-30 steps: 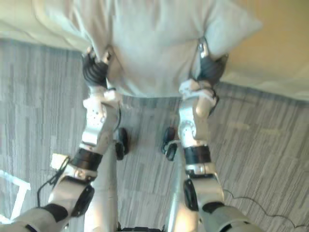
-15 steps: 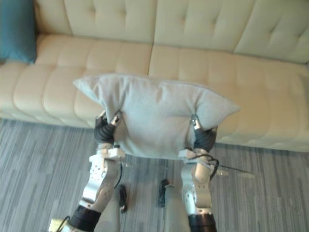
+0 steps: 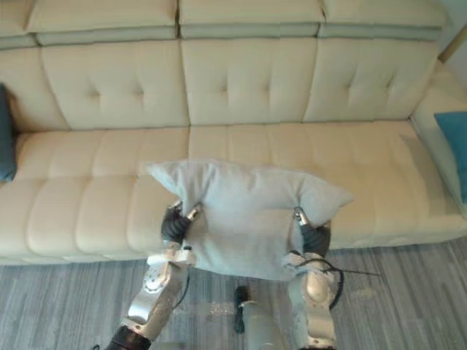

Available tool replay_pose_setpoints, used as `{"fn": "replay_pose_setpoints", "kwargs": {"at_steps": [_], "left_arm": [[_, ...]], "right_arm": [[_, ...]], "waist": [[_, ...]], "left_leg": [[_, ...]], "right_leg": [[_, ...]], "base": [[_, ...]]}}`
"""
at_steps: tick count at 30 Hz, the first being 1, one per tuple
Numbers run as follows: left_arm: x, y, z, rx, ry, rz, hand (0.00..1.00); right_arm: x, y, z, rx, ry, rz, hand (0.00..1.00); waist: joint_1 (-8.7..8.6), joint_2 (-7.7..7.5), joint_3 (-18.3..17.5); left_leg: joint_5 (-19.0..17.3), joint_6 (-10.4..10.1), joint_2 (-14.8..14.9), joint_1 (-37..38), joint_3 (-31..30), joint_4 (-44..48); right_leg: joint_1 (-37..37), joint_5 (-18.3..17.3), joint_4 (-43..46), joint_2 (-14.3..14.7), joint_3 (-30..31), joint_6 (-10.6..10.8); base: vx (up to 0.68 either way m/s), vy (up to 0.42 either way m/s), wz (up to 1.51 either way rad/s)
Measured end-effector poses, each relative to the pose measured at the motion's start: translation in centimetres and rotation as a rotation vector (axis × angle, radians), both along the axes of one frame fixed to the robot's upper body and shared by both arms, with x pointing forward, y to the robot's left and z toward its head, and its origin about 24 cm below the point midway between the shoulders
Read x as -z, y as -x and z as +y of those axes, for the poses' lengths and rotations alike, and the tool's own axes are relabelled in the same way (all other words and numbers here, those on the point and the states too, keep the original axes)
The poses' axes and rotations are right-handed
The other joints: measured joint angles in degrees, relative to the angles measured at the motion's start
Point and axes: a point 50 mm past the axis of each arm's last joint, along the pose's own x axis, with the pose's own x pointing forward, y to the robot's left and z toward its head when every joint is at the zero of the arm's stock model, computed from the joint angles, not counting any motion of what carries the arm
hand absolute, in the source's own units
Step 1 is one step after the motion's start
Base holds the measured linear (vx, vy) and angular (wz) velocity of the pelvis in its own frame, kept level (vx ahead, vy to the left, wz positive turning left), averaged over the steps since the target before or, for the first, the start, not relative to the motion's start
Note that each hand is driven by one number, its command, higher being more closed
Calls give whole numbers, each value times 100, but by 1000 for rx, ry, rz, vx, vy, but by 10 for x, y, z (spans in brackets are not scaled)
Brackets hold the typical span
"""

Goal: Pick up cushions and gather them together orderly.

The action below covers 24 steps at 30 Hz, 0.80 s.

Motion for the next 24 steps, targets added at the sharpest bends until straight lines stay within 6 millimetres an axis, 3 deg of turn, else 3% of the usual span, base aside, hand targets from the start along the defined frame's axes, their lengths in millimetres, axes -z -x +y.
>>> {"fn": "replay_pose_setpoints", "kwargs": {"at_steps": [2, 3, 5, 8, 9, 11, 12, 13, 16, 19, 24], "left_arm": [[-1, 7, 2, -6, 19, -7, 100], [-3, 9, 3, -4, 27, -19, 100], [-6, 11, 3, -4, 38, -32, 100], [-6, 12, 3, -5, 41, -28, 100], [-6, 12, 2, -6, 46, -25, 100], [-6, 13, 0, -6, 57, -25, 100], [-6, 13, 1, -5, 51, -27, 100], [-6, 13, 2, 0, 40, -29, 100], [-1, 16, 5, 16, 10, -16, 100], [0, 17, 6, 38, -19, -21, 100], [1, 16, 13, 41, -61, -22, 100]], "right_arm": [[-9, 4, 1, -20, 11, -40, 100], [-12, 3, 1, -24, 13, -58, 100], [-14, 2, 2, -25, 11, -69, 100], [-12, 2, 2, -25, 7, -58, 100], [-12, 2, 2, -25, 9, -57, 100], [-12, 3, -1, -21, 19, -51, 100], [-9, 3, -1, -18, 18, -38, 100], [-6, 3, 0, -10, 0, -28, 100], [3, 2, 2, 5, -26, 3, 100], [7, -9, 2, 3, -29, 14, 100], [10, -27, 6, -22, -29, 26, 100]], "waist": [[109, 70, -51], [166, 101, -85], [282, 169, -133], [370, 143, -128], [372, 145, -133], [400, 247, -215], [366, 231, -334], [319, 87, -366], [324, -271, -483], [295, -342, -540], [248, -338, -541]], "left_leg": [[92, 157, 257, -737, 155, 1594], [45, 337, 353, -1050, 356, 1978], [-77, 505, 442, -1508, 644, 2069], [-285, 630, 359, -1640, 980, 949], [-273, 616, 202, -1524, 977, 104], [534, 529, -87, -1213, 848, -1501], [273, 211, -228, -1028, 698, -1931], [309, 205, -433, -877, 674, -2346], [598, 364, -870, -468, 821, -3151], [828, 474, -1144, -281, 830, -3693], [1177, 509, -1273, -242, 820, -4209]], "right_leg": [[473, -126, -258, 106, 44, -92], [613, -165, -384, 117, 100, -89], [836, -213, -564, 108, 200, -35], [1144, -279, -678, -60, 211, 79], [1238, -322, -669, -152, 195, 151], [1288, -453, -609, -175, 262, 377], [1286, -540, -629, -216, 326, 515], [1254, -531, -633, -362, 341, 528], [1270, -490, -687, -690, 630, 598], [1285, -352, -920, -859, 912, 800], [1170, -259, -1089, -899, 1088, 882]], "base": [[339, -63, -9], [275, -27, -26], [242, 26, -23], [217, 115, -2], [189, 182, 7], [186, 207, -1], [188, 219, 20], [207, 242, 28], [145, 178, 19], [61, 124, 10], [1, 38, 0]]}}
